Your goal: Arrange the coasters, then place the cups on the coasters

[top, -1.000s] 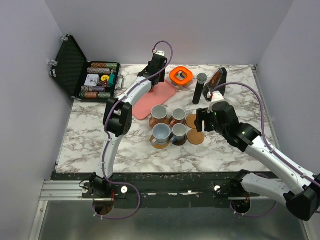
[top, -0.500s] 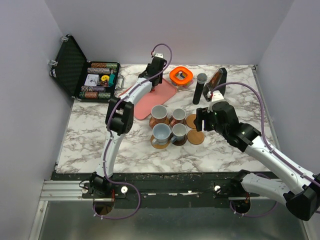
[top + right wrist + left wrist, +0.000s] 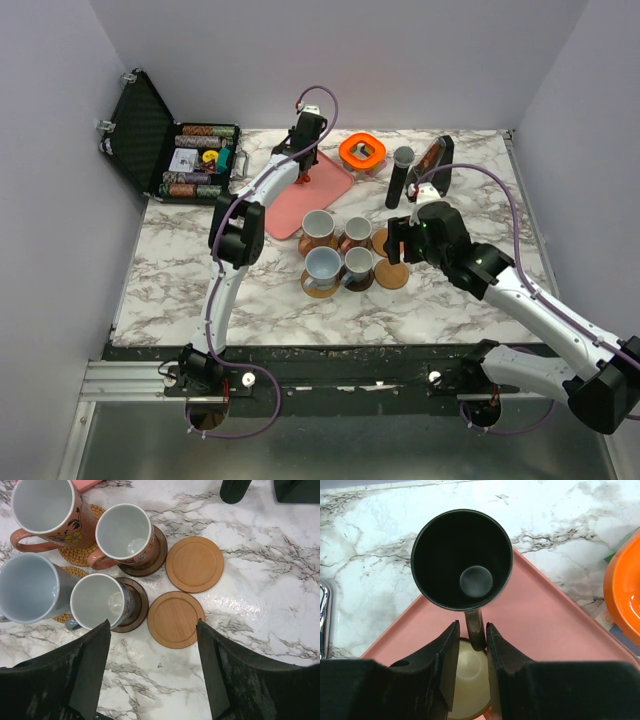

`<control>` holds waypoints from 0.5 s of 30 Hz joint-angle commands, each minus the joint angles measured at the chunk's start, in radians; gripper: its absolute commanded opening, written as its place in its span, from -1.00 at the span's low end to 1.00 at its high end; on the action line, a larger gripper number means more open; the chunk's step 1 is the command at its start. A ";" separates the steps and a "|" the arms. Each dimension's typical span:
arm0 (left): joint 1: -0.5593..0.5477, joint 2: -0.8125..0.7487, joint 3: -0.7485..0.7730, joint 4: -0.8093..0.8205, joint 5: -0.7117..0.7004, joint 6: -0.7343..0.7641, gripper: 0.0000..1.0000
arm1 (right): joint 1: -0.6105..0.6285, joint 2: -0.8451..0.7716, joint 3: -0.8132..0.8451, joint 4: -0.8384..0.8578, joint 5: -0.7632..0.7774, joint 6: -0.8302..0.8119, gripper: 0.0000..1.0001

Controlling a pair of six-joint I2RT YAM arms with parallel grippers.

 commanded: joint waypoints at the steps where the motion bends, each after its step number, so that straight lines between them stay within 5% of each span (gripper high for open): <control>1: 0.008 0.024 0.030 0.025 -0.009 0.013 -0.31 | -0.003 0.015 0.003 0.028 -0.026 0.011 0.54; 9: 0.031 0.029 0.023 0.047 0.058 -0.021 -0.48 | -0.003 0.021 0.006 0.028 -0.030 0.013 0.53; 15: 0.037 0.001 -0.029 0.114 0.110 -0.018 -0.95 | -0.003 0.018 0.008 0.028 -0.023 0.016 0.54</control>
